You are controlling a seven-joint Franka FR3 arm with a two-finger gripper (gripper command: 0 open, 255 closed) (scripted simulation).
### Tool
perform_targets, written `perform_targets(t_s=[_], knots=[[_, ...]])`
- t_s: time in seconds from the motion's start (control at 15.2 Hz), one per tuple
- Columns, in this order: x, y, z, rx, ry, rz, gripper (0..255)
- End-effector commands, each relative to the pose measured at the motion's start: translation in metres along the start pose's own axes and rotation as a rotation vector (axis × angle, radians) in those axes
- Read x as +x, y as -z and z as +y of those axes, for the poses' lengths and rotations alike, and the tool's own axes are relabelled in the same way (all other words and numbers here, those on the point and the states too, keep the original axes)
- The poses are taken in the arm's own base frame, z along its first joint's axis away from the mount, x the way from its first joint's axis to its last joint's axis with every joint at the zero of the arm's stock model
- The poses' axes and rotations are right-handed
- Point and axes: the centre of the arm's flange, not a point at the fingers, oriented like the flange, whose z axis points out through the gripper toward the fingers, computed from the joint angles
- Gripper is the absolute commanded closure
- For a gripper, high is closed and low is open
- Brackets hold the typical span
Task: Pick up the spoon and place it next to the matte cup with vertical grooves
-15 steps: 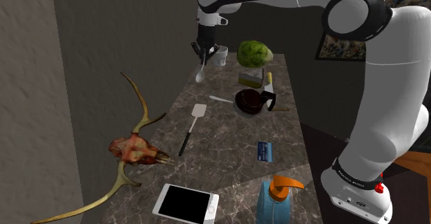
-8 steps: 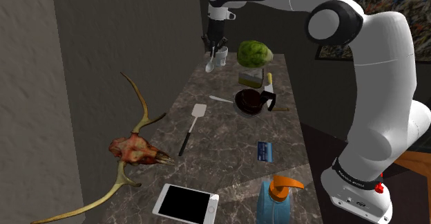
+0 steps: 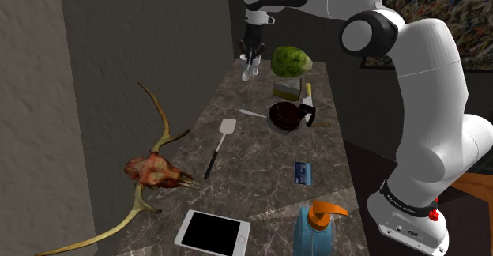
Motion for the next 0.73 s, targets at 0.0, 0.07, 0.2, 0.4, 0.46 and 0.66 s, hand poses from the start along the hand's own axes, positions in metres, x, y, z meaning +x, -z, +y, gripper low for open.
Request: perform_targets(t_s=[0.0,0.07,0.2,0.4,0.46,0.66], knots=[[0.001,-0.011,0.001,0.0,0.0,0.0,255],[0.002,-0.016,0.002,0.0,0.0,0.0,255],[0.004,-0.026,0.003,0.0,0.0,0.0,255],[0.006,-0.042,0.006,0.0,0.0,0.0,255],[0.007,-0.047,0.006,0.0,0.0,0.0,255],[0.009,-0.062,0.009,0.0,0.0,0.0,255]])
